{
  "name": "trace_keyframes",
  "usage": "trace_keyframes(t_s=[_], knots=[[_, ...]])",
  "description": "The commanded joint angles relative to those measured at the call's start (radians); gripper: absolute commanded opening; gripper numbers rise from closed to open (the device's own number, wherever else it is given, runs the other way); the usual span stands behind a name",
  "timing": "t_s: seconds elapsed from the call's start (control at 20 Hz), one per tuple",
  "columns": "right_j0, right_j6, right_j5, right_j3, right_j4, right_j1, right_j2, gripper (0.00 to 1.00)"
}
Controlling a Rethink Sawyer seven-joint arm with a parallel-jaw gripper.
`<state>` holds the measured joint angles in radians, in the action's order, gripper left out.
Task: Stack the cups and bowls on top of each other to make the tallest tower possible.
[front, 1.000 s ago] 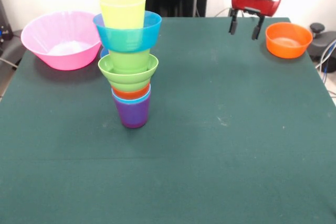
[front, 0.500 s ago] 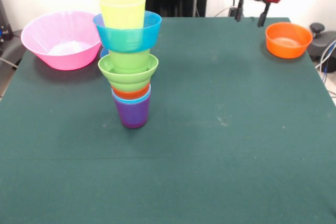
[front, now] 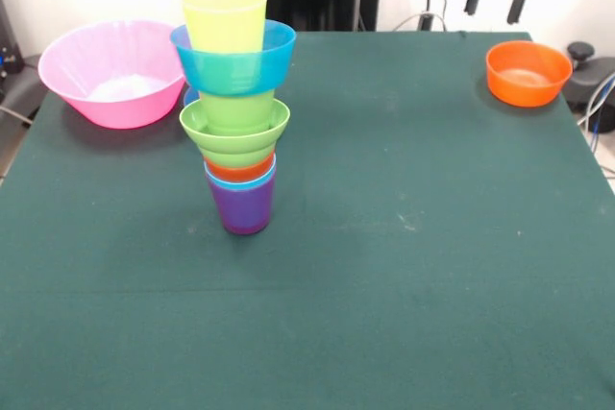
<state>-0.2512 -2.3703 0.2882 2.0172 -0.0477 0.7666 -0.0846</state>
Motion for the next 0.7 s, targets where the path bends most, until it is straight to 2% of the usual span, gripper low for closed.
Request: trace_keyframes(t_s=[0.05, 0.45, 0.7], knots=[[-0.052, -0.237, -0.121, 0.094, 0.056, -0.046, -0.001, 1.0], [-0.092, -0.236, -0.319, 0.136, 0.072, -0.163, -0.019, 1.0], [-0.096, -0.228, -0.382, 0.174, 0.082, -0.181, -0.014, 1.0]])
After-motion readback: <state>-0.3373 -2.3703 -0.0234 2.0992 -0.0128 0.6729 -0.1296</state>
